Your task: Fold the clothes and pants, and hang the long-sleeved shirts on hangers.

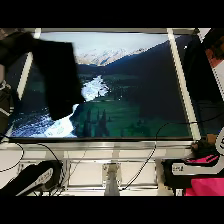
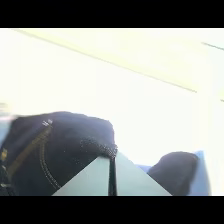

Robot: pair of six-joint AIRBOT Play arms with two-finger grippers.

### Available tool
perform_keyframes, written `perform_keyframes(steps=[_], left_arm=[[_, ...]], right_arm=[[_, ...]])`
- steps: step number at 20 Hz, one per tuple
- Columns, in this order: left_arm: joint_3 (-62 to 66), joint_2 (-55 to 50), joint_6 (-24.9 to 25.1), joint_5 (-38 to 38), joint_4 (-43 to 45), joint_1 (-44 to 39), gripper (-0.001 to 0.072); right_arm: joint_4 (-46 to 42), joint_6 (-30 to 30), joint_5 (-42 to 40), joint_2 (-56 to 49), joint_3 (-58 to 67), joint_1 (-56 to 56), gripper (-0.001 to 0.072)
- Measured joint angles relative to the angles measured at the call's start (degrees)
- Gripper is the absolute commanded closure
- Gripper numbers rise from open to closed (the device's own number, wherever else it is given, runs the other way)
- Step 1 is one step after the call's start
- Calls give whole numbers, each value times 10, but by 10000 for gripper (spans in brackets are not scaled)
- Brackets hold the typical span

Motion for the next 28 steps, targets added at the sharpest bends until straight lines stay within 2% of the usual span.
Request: perform_keyframes(steps=[3,7,8,10,12,15,16,18,21,23,26,28], left_arm=[[0,-27,-1,24,-30,-90,701],[0,-96,9,12,-47,-198,682],[0,-115,13,10,-51,-224,552],[0,-153,25,5,-53,-276,211],[0,-181,43,3,-56,-324,207],[0,-198,57,1,-54,-377,226],[0,-197,60,1,-49,-388,310],[0,-186,63,0,-32,-398,694],[0,-158,66,-8,23,-391,699],[0,-142,62,-39,51,-363,700],[0,-126,64,-116,70,-294,701],[-6,-119,92,-155,53,-235,701]], right_arm=[[-10,-1,-4,0,0,0,684],[-54,-3,-7,0,0,0,683],[-72,-3,-7,0,0,0,683],[-122,-3,-8,0,0,0,677],[-184,-4,-10,0,0,0,666],[-300,-4,-12,-3,0,0,672],[-337,-4,-12,-4,-2,0,674],[-410,-4,-12,-7,-11,0,686],[-482,-4,0,-16,-35,0,689],[-513,-4,21,-30,-50,0,689],[-544,-4,56,-59,-80,0,690],[-556,-7,81,-83,-115,0,689]])
